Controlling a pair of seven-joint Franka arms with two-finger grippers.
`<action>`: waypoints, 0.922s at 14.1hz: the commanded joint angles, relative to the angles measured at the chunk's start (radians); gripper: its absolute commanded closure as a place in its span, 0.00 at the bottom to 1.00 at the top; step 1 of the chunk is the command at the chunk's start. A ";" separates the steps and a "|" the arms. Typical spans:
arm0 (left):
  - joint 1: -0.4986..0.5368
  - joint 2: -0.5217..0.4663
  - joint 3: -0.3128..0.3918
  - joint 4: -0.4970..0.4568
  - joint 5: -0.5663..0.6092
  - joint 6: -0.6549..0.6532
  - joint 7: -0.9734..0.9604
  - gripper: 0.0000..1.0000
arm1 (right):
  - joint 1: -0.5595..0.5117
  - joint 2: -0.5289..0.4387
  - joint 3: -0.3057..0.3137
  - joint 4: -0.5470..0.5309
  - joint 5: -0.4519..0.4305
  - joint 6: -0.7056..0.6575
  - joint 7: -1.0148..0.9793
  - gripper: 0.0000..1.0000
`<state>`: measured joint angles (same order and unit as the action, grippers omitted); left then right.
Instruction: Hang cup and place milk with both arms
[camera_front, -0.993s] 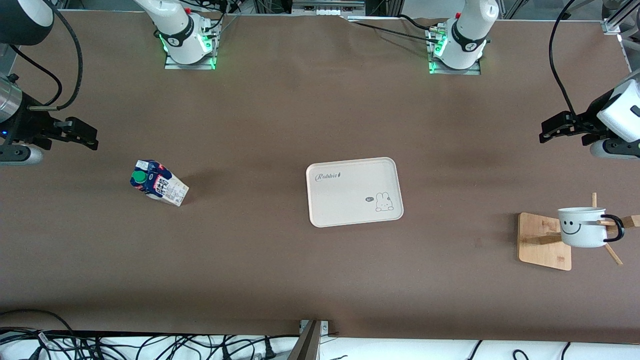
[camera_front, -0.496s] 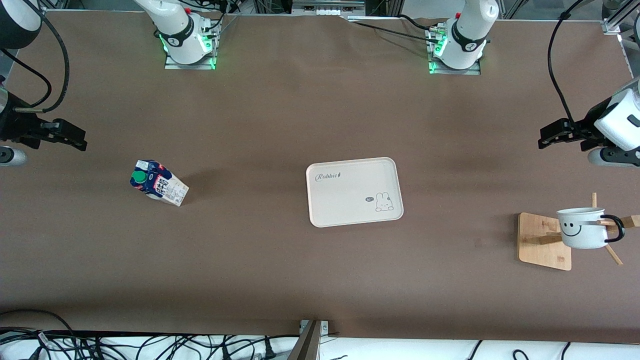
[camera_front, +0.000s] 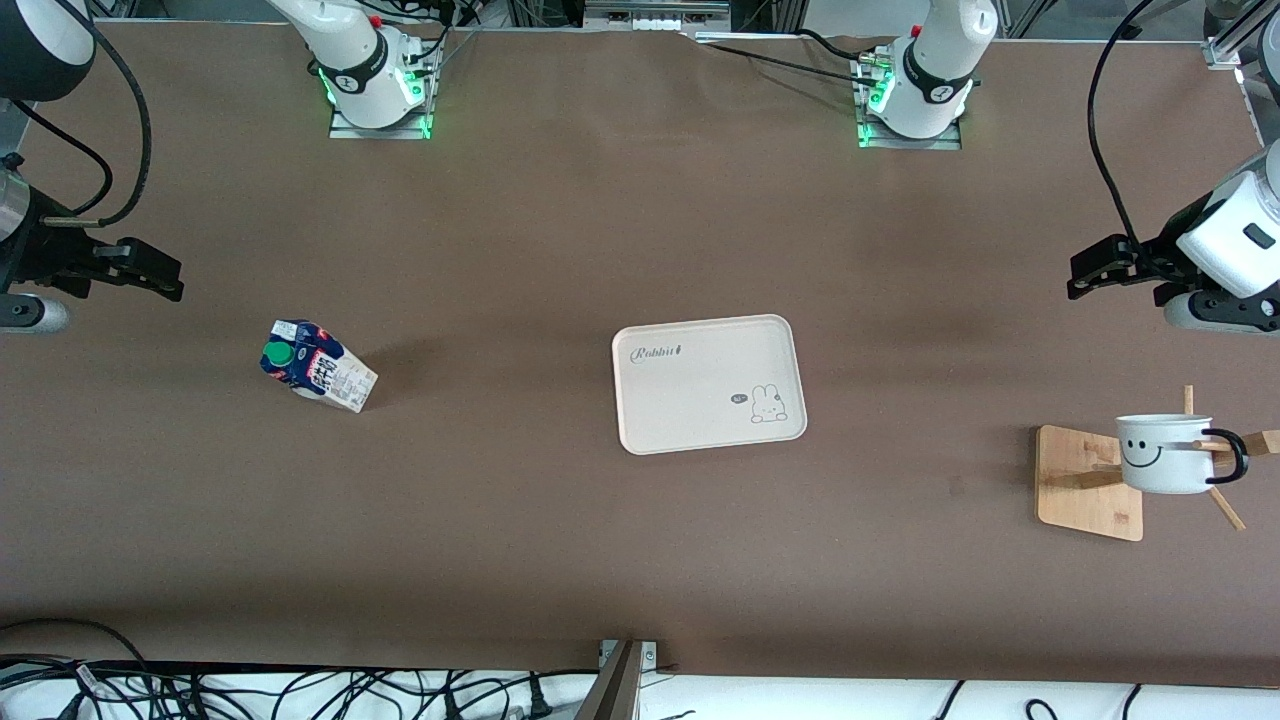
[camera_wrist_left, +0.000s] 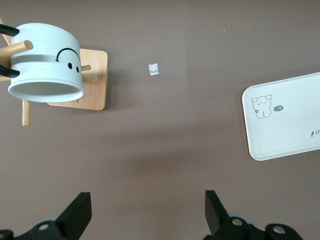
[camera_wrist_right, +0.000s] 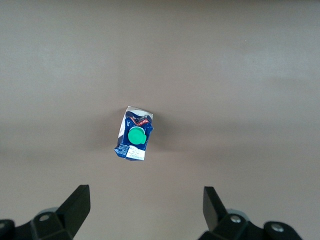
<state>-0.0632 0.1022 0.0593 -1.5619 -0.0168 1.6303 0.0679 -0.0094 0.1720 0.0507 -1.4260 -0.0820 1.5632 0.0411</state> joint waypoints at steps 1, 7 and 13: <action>0.000 0.013 -0.003 0.029 0.021 -0.012 -0.008 0.00 | 0.003 -0.019 -0.009 0.001 0.011 -0.056 -0.010 0.00; 0.000 0.013 -0.001 0.029 0.021 -0.012 -0.008 0.00 | 0.005 -0.019 -0.014 0.016 0.002 -0.097 -0.014 0.00; 0.000 0.013 -0.001 0.029 0.021 -0.012 -0.008 0.00 | 0.000 -0.011 -0.015 0.016 0.007 -0.089 -0.043 0.00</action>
<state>-0.0623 0.1022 0.0603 -1.5615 -0.0168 1.6302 0.0677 -0.0090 0.1649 0.0382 -1.4140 -0.0821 1.4820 0.0176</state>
